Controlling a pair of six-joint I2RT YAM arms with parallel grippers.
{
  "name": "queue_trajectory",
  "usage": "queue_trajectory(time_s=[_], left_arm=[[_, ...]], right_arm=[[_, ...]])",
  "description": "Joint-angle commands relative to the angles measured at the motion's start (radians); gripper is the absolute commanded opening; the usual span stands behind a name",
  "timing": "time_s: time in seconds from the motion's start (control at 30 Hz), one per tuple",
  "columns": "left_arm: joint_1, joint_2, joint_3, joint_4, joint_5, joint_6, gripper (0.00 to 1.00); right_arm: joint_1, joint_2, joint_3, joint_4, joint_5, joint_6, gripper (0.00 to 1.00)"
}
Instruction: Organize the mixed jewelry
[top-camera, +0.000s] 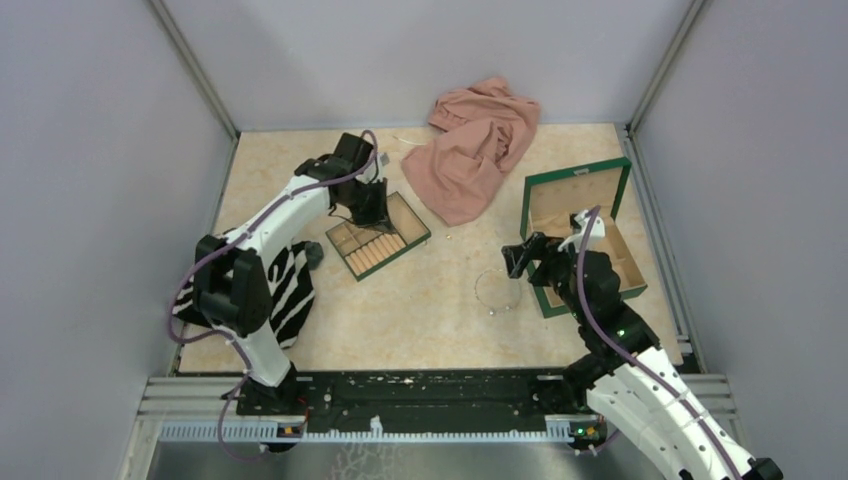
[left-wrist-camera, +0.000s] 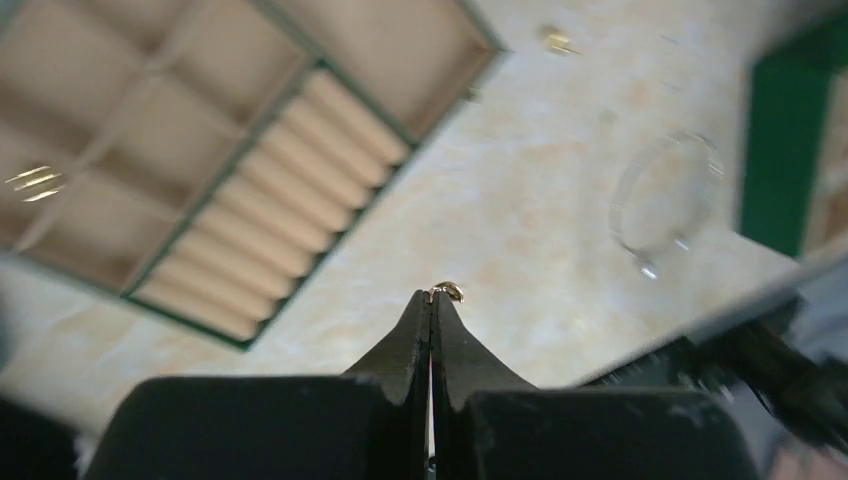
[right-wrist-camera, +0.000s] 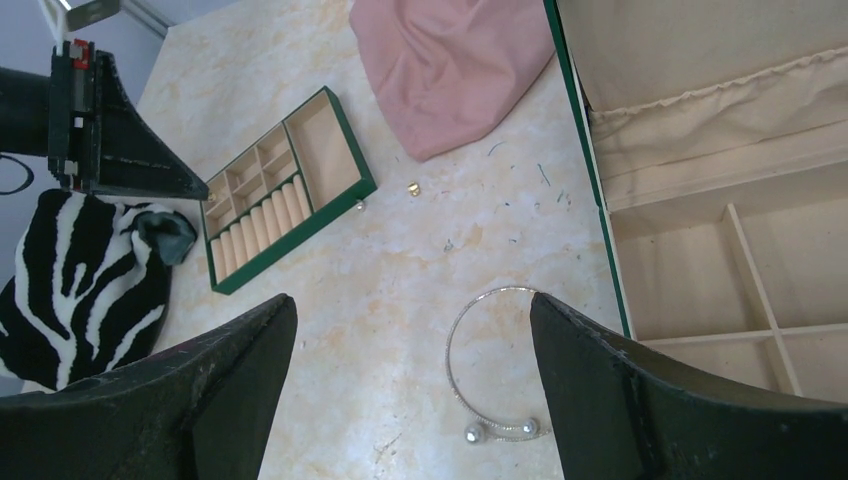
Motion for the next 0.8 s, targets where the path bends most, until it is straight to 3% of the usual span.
queue_trajectory(time_s=[0.0, 0.13, 0.43, 0.77], left_arm=[[0.014, -0.137, -0.118, 0.086, -0.631, -0.166, 0.0], [0.075, -0.13, -0.15, 0.059, -0.644, -0.203, 0.0], [0.163, -0.096, -0.248, 0.202, -0.627, -0.196, 0.0], [0.176, 0.007, -0.235, 0.211, -0.684, -0.192, 0.0]], right_arm=[[-0.008, -0.007, 0.014, 0.019, 0.007, -0.021, 0.86], [-0.008, 0.009, 0.008, 0.046, -0.015, -0.022, 0.86], [-0.008, 0.038, 0.027, 0.042, -0.029, -0.023, 0.86], [-0.008, 0.041, 0.02, 0.012, -0.011, -0.005, 0.86]])
